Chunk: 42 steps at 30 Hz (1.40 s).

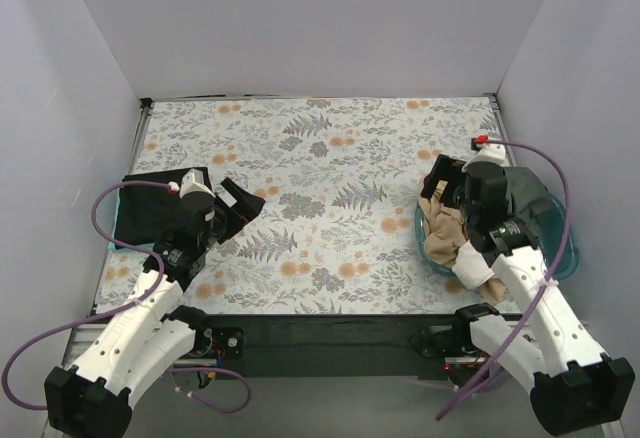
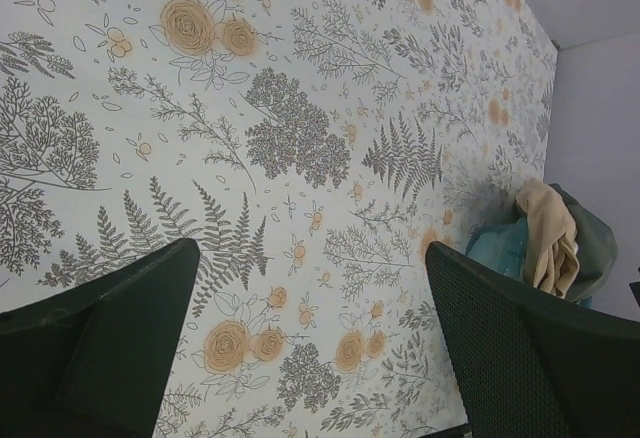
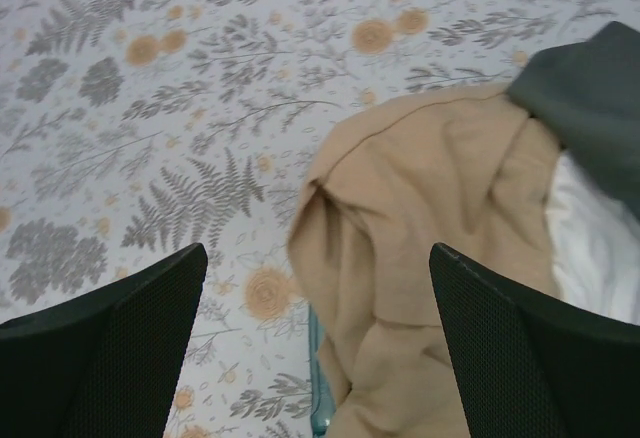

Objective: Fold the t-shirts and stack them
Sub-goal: Grab the tshirt from the pile

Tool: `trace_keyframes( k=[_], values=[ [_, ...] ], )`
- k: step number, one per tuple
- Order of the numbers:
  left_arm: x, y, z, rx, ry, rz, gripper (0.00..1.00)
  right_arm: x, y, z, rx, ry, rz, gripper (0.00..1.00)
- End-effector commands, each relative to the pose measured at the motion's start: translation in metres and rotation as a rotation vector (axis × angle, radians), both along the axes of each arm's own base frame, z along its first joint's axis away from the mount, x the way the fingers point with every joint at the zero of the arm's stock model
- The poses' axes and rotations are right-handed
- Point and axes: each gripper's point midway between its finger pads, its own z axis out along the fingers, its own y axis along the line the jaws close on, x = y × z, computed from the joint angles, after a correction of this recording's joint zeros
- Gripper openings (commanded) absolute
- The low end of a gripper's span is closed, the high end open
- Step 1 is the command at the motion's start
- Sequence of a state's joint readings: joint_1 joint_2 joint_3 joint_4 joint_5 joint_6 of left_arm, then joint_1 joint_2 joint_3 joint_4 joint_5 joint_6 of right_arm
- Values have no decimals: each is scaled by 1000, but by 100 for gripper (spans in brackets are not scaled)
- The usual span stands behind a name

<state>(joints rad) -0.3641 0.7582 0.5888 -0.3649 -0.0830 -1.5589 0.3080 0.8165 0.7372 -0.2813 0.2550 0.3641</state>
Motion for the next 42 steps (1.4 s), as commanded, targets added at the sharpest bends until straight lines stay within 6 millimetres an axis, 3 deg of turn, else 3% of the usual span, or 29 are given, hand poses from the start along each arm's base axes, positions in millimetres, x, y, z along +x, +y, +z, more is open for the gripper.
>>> trace_keyframes(
  k=[1,3,6,9,15,21,24,25,26,27,29,32,38,39,40,42],
  values=[
    [-4,-6,-1,-19,22,-23,97,15,-59,3,-97,75,-234,98],
    [-3,-7,-3,-18,32,-31,97,23,-74,10,-87,82,-268,98],
    [-4,-8,-7,-21,42,-32,97,30,-119,-1,-88,149,-397,98],
    [-5,-10,-8,-26,48,-41,97,35,-145,-9,-103,198,-451,98],
    [-3,-10,-15,-10,69,-43,97,49,-175,-28,-72,278,-515,95],
    [-2,-9,-17,-3,76,-39,97,60,-182,-74,-3,415,-483,82],
    [-2,-8,-15,-3,68,-36,97,63,-180,-82,19,430,-444,58],
    [-2,-8,-16,-1,69,-36,97,64,-178,-81,23,427,-436,33],
    [-2,-8,-14,-4,65,-35,97,65,-178,-77,26,414,-431,22],
    [-3,-8,-15,-3,66,-35,97,66,-178,-72,24,399,-427,11],
    [-3,-8,-15,-2,66,-34,97,67,-179,-60,13,367,-424,8],
    [-3,-7,-18,3,73,-28,97,67,-180,-27,-3,282,-429,1],
    [-2,-8,-19,-1,86,-32,97,56,-179,68,-34,79,-438,2],
    [-3,-8,-19,-5,90,-29,97,54,-175,86,-43,31,-413,1],
    [-3,-8,-18,-9,88,-27,97,57,-166,117,-34,-40,-358,1],
    [-2,-9,-17,-14,84,-28,97,58,-152,148,-22,-111,-281,1]
  ],
)
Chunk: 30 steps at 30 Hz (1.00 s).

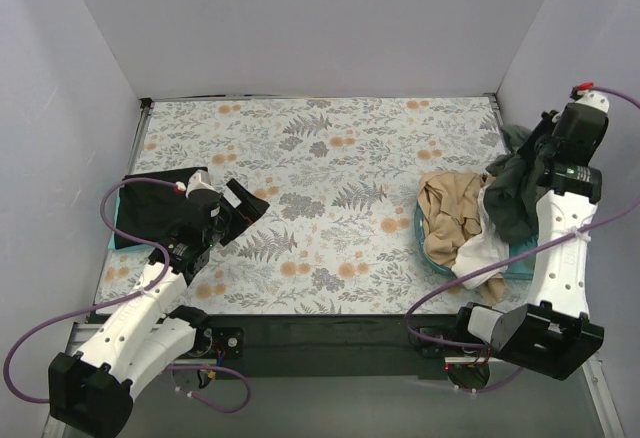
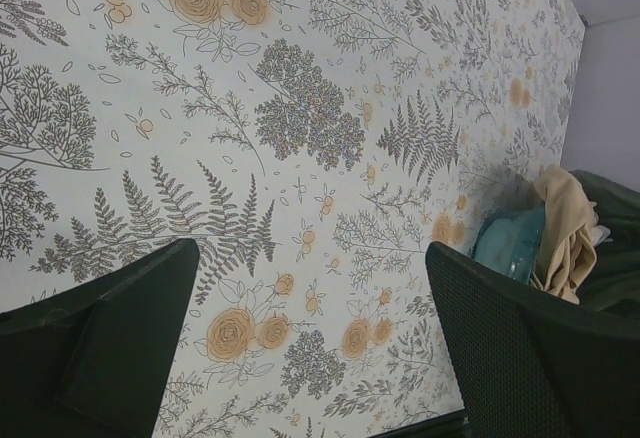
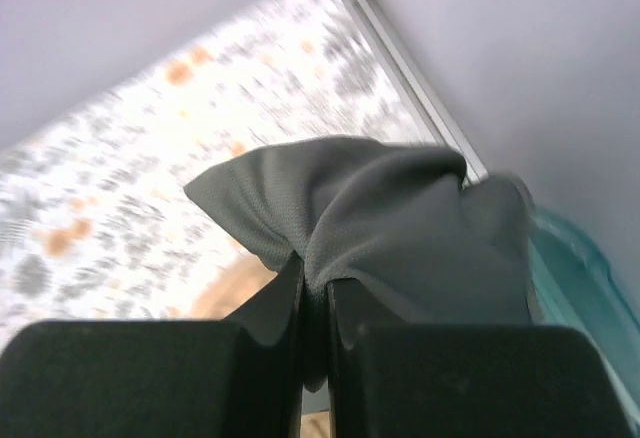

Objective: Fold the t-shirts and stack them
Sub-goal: Grab the tshirt from the pile, then move the tshirt to the center of the board

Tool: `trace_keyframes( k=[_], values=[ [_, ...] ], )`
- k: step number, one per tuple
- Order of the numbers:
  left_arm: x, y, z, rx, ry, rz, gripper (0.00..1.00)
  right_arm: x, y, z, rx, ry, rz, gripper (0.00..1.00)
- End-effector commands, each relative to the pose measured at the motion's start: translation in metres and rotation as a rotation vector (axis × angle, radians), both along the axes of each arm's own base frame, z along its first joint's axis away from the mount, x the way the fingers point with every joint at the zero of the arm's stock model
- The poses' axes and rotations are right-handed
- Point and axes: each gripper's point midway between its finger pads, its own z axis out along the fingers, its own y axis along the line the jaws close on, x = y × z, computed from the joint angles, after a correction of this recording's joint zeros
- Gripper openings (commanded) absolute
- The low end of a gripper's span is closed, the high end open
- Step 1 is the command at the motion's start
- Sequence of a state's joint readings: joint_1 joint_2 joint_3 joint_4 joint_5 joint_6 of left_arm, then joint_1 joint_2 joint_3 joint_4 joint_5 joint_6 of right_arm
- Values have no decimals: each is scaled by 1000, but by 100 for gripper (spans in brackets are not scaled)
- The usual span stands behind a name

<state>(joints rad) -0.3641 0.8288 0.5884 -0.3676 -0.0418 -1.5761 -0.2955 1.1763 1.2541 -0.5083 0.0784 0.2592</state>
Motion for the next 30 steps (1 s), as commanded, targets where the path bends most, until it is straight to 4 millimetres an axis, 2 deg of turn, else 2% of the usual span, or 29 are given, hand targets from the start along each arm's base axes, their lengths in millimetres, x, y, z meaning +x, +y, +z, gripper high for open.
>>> trace_keyframes(
  k=[1,3,4,7,8,9,10,11,13,14,15,16,17,19,20,21,22,23,25,26,28,29,30],
  values=[
    [-2,0,2,-4,6,1,97,3,32,105,-37,-257,193,1],
    [-2,-2,3,-7,5,-7,97,3,47,131,-33,-317,275,1],
    [-3,-2,3,-7,10,-7,97,1,61,153,-36,-364,348,1],
    [-2,-2,5,-28,22,11,97,3,90,173,-64,-395,480,1],
    [-4,-2,5,-30,31,15,97,1,100,191,-92,-431,511,1],
    [-4,-2,7,-35,24,15,97,5,122,188,-89,-413,576,1],
    [-5,-1,8,-34,27,20,97,6,132,194,-106,-419,592,1],
    [-5,0,10,-36,26,27,97,8,156,200,-117,-431,664,1],
    [-6,3,12,-30,31,44,97,6,184,202,-95,-433,747,1],
    [-6,4,14,-31,34,53,97,6,207,198,-77,-426,810,1],
    [-6,5,15,-31,35,55,97,5,218,201,-73,-435,837,1],
    [-6,5,19,-32,31,57,97,5,226,201,-73,-434,847,1],
    [-8,6,17,-27,45,61,97,5,245,197,-58,-423,887,1],
    [-12,8,15,-25,69,72,97,5,262,192,-42,-412,908,1],
    [-14,8,14,-26,80,74,97,3,280,186,-30,-395,941,1],
    [-15,8,12,-29,88,75,97,2,288,182,-17,-383,940,1],
    [-18,9,10,-27,106,75,97,5,293,173,-23,-359,912,1],
    [-20,9,9,-30,112,77,97,0,313,166,-16,-340,935,1],
    [-25,11,4,-32,138,89,97,3,324,145,-24,-292,886,3],
    [-27,12,3,-36,142,93,97,-2,342,137,-19,-281,905,5],
    [-30,11,4,-45,142,91,98,-1,351,122,-19,-251,848,4],
    [-32,12,6,-53,134,89,97,-4,369,106,-18,-226,864,5],
    [-33,11,9,-59,128,86,97,-3,375,99,-15,-217,852,4]
  ],
)
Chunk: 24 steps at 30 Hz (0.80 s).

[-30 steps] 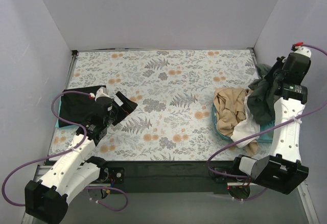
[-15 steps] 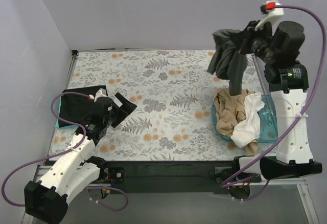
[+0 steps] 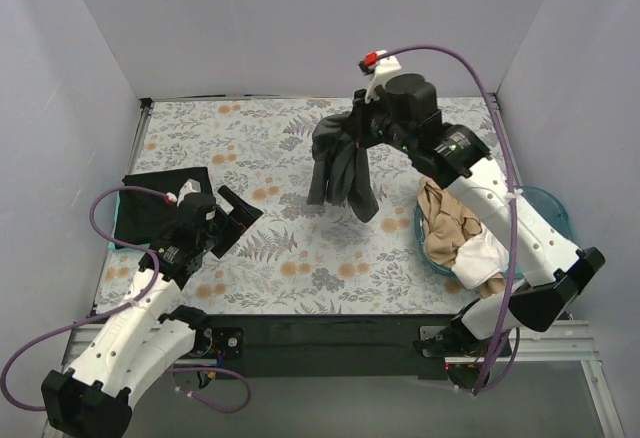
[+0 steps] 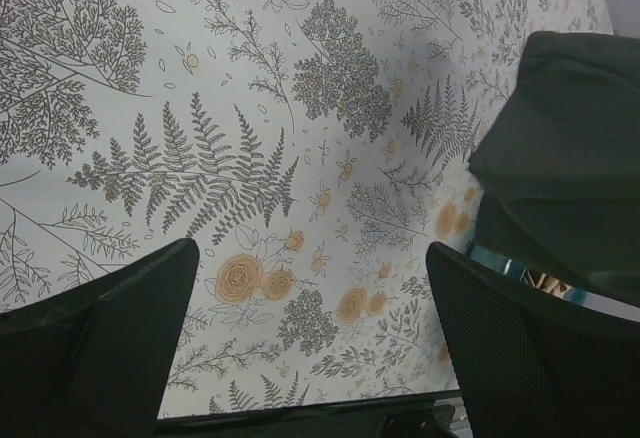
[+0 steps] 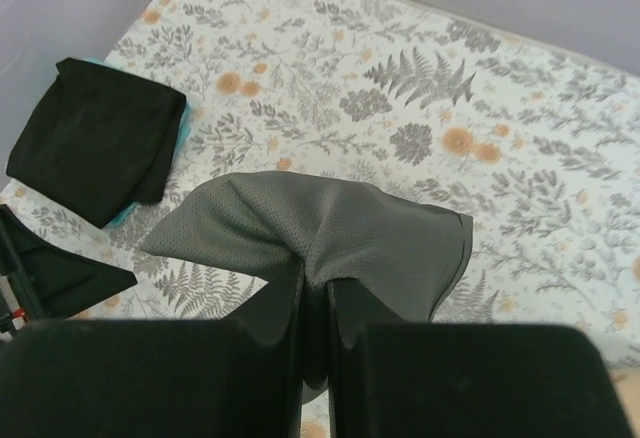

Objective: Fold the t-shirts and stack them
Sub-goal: Move the tshirt to the center of the board

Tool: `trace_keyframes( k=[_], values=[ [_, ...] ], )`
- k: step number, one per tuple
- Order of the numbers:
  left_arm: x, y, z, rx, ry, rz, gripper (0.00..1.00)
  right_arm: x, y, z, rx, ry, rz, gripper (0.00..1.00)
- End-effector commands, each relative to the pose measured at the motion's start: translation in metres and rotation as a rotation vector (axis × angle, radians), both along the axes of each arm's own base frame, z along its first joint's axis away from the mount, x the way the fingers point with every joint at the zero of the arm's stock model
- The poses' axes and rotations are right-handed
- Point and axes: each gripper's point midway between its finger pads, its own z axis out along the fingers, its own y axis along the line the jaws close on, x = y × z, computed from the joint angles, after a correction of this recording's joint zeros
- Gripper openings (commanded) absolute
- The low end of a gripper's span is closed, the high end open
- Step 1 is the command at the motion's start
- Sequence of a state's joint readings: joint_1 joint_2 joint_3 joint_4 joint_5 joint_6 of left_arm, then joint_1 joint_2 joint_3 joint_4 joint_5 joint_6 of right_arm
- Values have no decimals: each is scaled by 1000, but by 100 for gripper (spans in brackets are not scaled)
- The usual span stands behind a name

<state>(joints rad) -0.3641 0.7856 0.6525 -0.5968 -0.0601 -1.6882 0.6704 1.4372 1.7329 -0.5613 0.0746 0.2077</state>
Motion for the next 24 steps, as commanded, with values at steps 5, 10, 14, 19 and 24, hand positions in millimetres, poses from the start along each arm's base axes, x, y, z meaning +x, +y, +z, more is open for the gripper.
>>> trace_keyframes(
  k=[5,10,14,19,24],
  values=[
    [-14,4,9,-24,-1,15,97,28,44,-65,-9,81,-157,5],
    [-15,3,0,-14,29,9,98,59,73,-114,-91,152,-140,12],
    [-14,-2,-8,-14,49,-15,98,93,78,-164,-137,246,-127,55],
    [-9,-21,-15,-38,40,-125,98,89,61,-168,-206,218,-118,89],
    [-9,-42,-31,-45,84,-209,98,46,23,-163,-231,214,-118,98]
  ],
)
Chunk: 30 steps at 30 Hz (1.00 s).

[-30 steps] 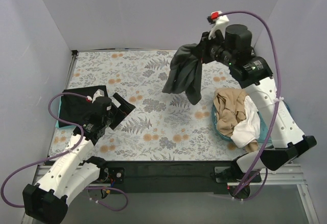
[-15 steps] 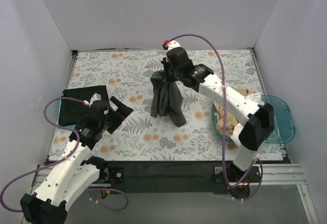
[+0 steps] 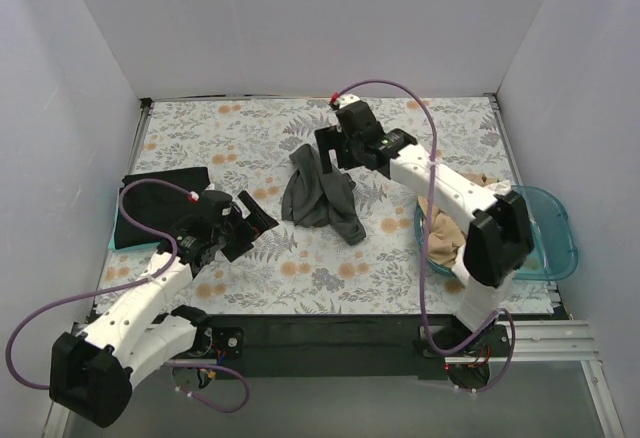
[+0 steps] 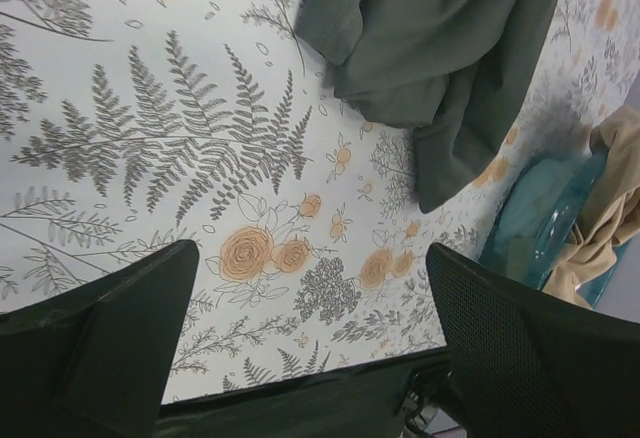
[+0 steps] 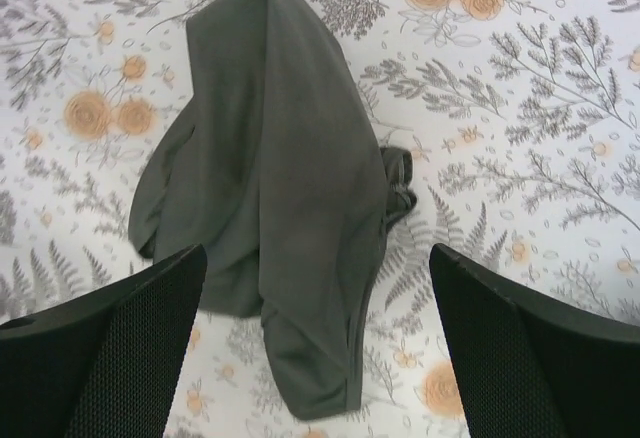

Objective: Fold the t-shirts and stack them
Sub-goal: Move the tshirt to the center of the board, then flatten the tshirt out

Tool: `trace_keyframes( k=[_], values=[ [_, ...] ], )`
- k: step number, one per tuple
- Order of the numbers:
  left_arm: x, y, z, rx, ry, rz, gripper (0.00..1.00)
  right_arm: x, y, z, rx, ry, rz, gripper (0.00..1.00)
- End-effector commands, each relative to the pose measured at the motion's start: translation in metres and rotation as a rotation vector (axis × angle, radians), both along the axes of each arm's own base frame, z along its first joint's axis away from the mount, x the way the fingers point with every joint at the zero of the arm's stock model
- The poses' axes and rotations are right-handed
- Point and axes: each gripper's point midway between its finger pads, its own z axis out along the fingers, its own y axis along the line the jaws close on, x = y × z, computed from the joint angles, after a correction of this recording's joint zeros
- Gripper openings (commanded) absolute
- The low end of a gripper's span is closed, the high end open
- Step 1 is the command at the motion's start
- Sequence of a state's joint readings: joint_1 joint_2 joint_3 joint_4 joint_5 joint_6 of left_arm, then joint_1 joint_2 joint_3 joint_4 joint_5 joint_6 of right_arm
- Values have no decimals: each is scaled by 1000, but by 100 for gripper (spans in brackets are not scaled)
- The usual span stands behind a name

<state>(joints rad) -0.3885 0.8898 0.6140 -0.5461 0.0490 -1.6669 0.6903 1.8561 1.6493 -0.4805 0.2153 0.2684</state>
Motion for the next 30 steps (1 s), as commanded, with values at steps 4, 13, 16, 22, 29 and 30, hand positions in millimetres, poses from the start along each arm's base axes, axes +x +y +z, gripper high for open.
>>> trace_keyframes(
  k=[4,13,16,22,29,30],
  values=[
    [-2,-39,-3,-45,-33,-152,98,-79,-42,8,89,-21,65,98],
    [-8,-68,-22,-20,23,-238,98,-160,-60,-77,179,87,209,91],
    [-12,-71,-26,-15,38,-249,98,-148,-61,-89,120,59,205,89],
    [-17,-68,-35,7,55,-255,98,-137,-50,-130,42,138,236,74],
    [-17,-63,-39,27,62,-235,98,-134,-40,-135,48,168,237,19],
    [-17,-63,-39,27,62,-235,98,-134,-41,-131,54,159,227,4]
  ],
)
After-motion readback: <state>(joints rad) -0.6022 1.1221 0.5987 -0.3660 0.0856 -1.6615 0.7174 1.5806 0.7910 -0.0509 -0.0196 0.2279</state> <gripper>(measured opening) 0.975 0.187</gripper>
